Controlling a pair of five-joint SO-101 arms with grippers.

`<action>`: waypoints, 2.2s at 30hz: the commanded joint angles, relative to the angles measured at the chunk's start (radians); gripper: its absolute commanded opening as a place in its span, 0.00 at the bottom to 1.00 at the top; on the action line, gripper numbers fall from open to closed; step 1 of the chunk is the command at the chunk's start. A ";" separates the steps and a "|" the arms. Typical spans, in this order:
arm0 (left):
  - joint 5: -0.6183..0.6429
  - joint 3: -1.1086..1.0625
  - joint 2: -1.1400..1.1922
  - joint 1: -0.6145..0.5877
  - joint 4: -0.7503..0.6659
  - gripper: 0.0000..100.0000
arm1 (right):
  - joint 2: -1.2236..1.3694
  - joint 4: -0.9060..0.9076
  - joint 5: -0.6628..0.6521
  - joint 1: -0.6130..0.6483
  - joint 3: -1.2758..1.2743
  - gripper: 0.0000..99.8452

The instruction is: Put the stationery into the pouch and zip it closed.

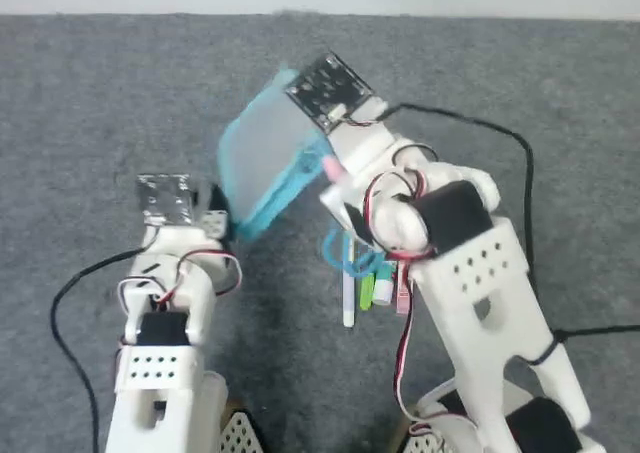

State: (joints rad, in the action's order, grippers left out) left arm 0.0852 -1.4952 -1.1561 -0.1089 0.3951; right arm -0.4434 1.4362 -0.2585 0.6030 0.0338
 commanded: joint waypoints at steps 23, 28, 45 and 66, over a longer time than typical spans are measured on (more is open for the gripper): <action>-0.017 0.024 -0.038 -0.086 -0.006 0.08 | -0.071 -0.493 -0.015 -0.056 -0.740 0.01; -0.020 0.033 -0.038 -0.123 -0.008 0.08 | -0.071 -0.561 -0.018 -0.059 -0.832 0.01; -0.152 0.306 -0.038 0.244 0.555 0.23 | -0.479 -0.656 0.064 -0.050 -1.040 0.01; -0.123 0.363 -0.034 0.307 0.522 0.26 | -0.556 -0.581 0.025 0.035 -1.062 0.01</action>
State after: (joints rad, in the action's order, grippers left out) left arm -0.0606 -1.1945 -1.1653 0.1396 0.9244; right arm -0.9973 0.8577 -0.2171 0.6276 -1.0418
